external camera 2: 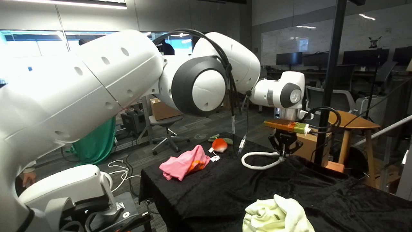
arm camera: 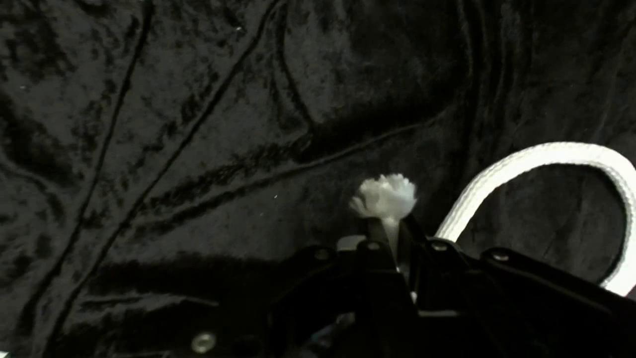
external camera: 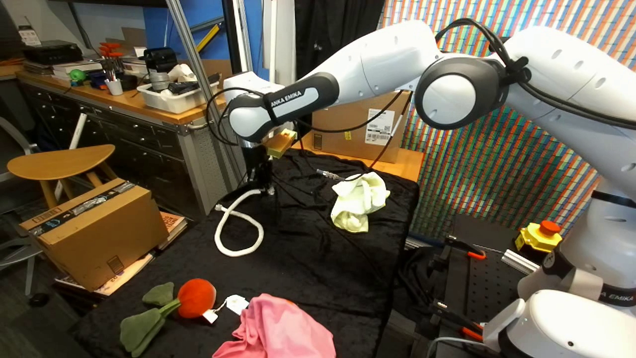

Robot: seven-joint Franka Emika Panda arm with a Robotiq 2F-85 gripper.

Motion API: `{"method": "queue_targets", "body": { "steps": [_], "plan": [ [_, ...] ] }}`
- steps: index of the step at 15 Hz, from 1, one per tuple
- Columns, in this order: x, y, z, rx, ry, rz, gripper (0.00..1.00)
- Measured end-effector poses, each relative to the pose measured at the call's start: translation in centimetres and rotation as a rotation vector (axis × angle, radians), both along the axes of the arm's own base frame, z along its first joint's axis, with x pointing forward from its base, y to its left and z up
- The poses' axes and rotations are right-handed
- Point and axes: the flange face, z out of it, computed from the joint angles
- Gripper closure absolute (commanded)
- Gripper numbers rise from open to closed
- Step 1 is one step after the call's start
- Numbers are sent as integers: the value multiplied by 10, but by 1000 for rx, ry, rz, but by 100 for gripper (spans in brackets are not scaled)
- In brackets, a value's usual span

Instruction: Gather all the objects on the table and put them in one place

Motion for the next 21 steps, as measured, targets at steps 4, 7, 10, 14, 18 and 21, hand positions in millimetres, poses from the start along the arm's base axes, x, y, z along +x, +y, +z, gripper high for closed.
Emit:
{"method": "queue_targets", "body": {
  "steps": [4, 7, 10, 14, 18, 21],
  "plan": [
    [4, -28, 39, 15, -123, -58, 91],
    [-2, -44, 69, 42, -205, -111, 91],
    [-13, -57, 95, 61, -275, -156, 91],
    [-39, -68, 118, 66, -334, -213, 91],
    [-76, -80, 136, 53, -347, -276, 91],
    [-111, -93, 152, 41, -360, -352, 91]
  ]
}}
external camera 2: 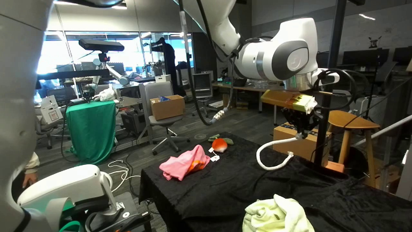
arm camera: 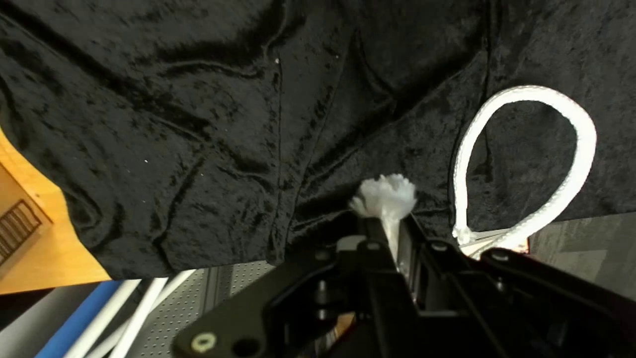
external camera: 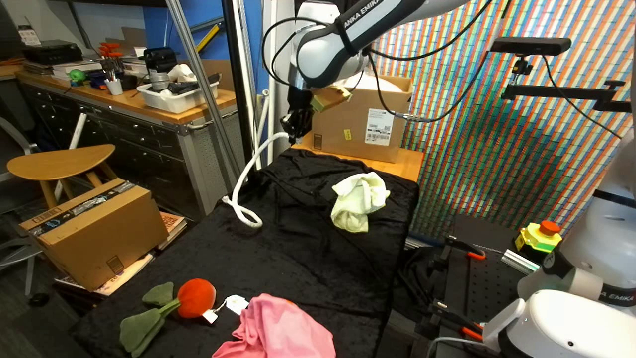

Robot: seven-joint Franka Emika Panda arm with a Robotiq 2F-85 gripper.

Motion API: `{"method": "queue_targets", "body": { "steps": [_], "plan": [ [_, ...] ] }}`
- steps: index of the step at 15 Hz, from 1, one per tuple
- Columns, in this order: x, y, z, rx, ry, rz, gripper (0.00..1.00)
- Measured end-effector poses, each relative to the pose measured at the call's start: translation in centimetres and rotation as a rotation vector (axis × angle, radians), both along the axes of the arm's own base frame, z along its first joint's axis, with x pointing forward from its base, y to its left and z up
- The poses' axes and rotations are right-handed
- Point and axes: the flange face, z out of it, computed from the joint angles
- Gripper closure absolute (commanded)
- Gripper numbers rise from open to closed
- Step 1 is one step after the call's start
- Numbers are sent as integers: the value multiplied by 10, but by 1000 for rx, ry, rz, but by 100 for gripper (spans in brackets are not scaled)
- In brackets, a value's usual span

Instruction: Gather all the objects on the table and put them in one place

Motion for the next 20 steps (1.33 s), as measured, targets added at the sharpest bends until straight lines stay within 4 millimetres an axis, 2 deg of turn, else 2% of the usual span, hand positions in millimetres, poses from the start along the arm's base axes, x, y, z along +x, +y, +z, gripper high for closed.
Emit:
{"method": "queue_targets", "body": {
  "steps": [5, 10, 16, 20],
  "plan": [
    [-69, -22, 37, 16, -30, -151, 91],
    [-136, -36, 94, 58, -103, -315, 91],
    [-180, -42, 168, 110, -216, -448, 91],
    [-205, -45, 201, 127, -260, -519, 91]
  ]
}}
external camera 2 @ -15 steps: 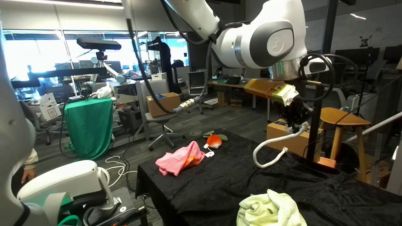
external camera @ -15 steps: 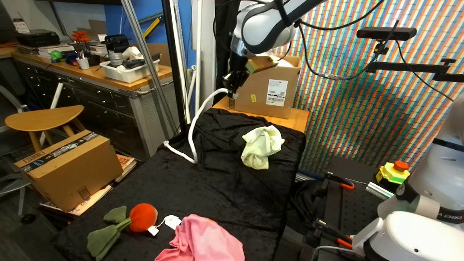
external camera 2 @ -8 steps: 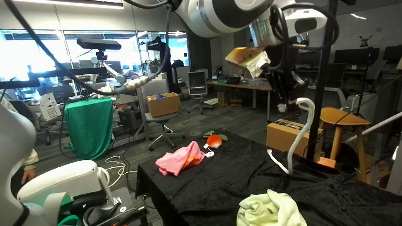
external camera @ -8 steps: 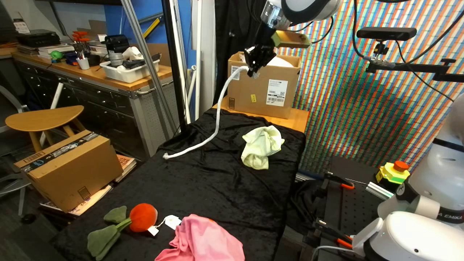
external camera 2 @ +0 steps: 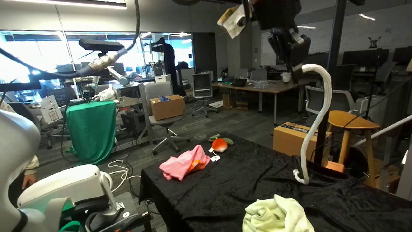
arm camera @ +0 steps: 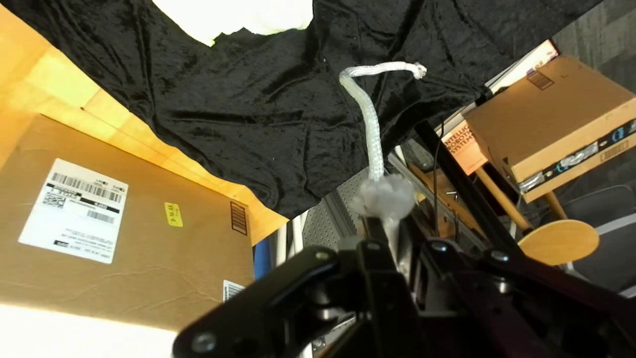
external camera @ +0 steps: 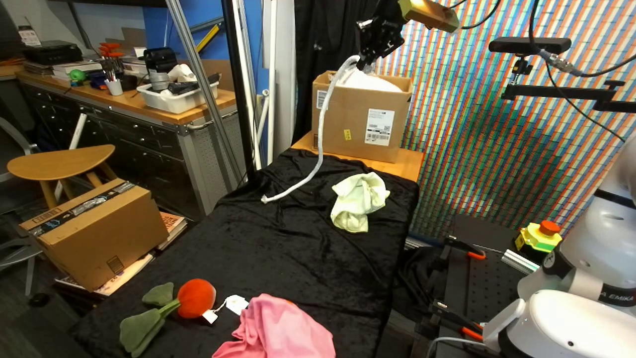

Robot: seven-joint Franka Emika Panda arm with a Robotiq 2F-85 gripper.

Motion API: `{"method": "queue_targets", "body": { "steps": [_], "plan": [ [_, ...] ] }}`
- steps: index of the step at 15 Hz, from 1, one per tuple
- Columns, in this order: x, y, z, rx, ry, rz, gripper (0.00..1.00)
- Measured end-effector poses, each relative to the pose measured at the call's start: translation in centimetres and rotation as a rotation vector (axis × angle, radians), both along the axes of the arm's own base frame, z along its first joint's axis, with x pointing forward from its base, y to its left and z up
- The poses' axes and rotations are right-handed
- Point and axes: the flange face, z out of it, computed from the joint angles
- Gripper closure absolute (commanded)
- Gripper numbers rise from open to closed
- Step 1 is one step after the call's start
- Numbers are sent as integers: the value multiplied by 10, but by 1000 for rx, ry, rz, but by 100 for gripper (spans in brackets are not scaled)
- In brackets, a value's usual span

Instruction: Gather all the objects on the table and put them in one place

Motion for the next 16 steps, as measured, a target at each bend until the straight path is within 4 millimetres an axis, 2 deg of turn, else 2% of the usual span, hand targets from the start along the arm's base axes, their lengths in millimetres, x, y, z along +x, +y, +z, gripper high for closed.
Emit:
{"method": "queue_targets", "body": {
  "steps": [4, 7, 11, 16],
  "plan": [
    [-25, -8, 16, 14, -22, -90, 91],
    [-45, -21, 22, 32, -32, -167, 91],
    [-71, -39, 22, 47, -46, -254, 91],
    [-88, -54, 18, 66, -51, -351, 91]
  ]
}}
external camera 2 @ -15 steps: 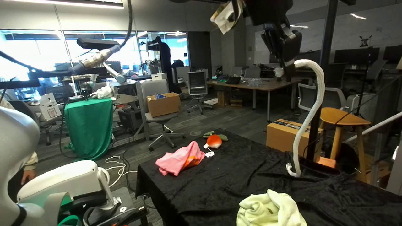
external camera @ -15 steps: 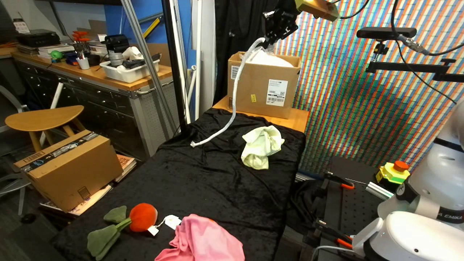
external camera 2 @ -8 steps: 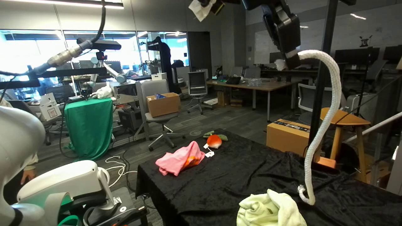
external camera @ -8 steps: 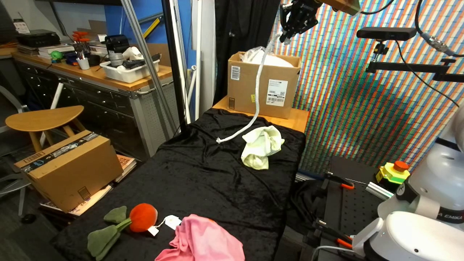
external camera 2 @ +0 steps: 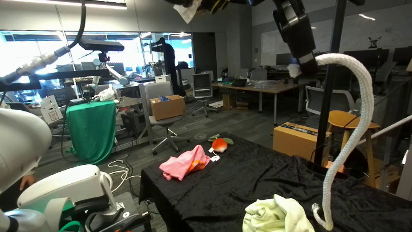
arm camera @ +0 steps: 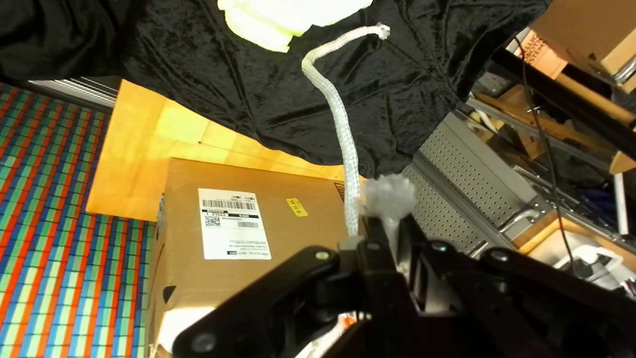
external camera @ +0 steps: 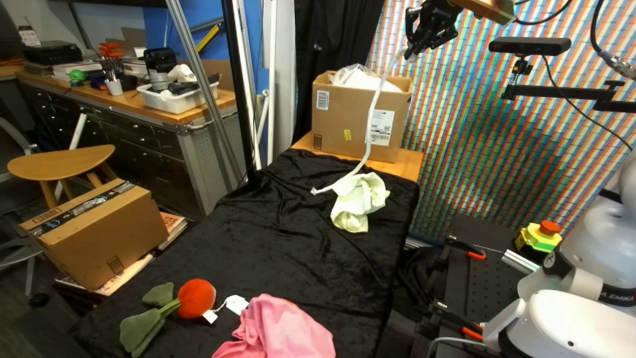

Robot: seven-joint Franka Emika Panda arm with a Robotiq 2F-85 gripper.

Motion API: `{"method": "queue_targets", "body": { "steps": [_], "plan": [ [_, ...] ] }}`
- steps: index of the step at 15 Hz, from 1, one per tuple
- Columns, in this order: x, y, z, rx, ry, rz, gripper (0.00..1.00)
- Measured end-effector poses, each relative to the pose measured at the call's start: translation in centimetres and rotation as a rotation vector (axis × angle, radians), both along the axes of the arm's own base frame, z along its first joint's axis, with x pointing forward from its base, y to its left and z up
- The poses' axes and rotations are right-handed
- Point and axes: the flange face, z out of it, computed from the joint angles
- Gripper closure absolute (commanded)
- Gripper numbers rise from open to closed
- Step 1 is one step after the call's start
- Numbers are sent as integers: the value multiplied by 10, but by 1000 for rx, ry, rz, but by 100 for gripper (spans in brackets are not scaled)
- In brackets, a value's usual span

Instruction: Gather all the objects on the table and put them in one place

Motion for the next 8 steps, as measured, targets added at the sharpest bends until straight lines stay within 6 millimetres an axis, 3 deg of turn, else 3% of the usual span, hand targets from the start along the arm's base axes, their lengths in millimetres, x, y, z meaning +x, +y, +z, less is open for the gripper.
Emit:
{"method": "queue_targets", "body": {
  "steps": [4, 8],
  "plan": [
    [-3, 0, -2, -14, 21, -14, 91],
    [3, 22, -14, -67, 128, 45, 91]
  ]
}}
